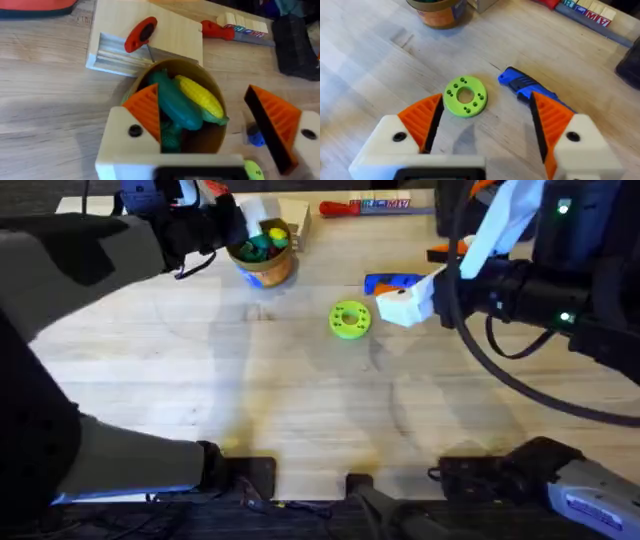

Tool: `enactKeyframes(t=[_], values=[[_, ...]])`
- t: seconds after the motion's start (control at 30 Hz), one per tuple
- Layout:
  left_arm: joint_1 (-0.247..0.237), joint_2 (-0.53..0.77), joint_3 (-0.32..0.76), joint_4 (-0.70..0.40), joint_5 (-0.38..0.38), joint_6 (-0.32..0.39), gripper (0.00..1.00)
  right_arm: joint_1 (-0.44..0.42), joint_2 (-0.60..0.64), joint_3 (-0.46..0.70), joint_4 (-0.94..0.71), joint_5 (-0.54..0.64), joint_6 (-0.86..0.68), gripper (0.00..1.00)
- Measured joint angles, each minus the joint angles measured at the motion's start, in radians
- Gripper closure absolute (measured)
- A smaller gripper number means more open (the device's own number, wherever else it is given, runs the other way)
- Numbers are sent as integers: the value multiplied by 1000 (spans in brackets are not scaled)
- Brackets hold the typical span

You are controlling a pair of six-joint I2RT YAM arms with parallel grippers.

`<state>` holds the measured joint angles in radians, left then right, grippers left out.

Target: Pick up the gripper from the table and insert it into the empty holder that is missing its gripper. Then pick up a screw, insert it into the mounting hole, and use the screwdriver to tighten it. Finally, clean up the table by picking up the vegetable and placing it into the bucket.

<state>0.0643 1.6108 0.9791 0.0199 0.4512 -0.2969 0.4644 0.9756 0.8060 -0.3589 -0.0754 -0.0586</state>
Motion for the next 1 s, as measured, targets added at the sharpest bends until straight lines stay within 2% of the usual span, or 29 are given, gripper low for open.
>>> enactKeyframes(t=[0.17, 0.27, 0.37, 0.53, 0.6, 0.73, 0.9, 1.0], values=[[0, -9, 0, -19, 0, 16, 9, 0, 0, 0, -2, 0, 0, 10], [0, -55, 1, -88, 0, 81, 11, 0, -8, 5, -54, 0, 4, 9], [0, -144, 23, -258, -6, 189, 10, 0, -37, 45, -182, 0, 9, 10], [0, -327, 92, -594, -46, 398, 10, -15, -82, 215, -422, 0, 11, 10], [-2, -403, 104, -720, -66, 452, 10, -31, -91, 282, -514, 0, 17, 11], [-9, -560, 105, -942, -98, 514, 10, -56, -93, 385, -681, 0, 39, 11], [-10, -747, 105, -1122, -112, 544, 10, -57, -93, 420, -807, 0, 55, 10], [-10, -848, 105, -1185, -116, 552, 11, -57, -92, 420, -846, 0, 56, 10]])
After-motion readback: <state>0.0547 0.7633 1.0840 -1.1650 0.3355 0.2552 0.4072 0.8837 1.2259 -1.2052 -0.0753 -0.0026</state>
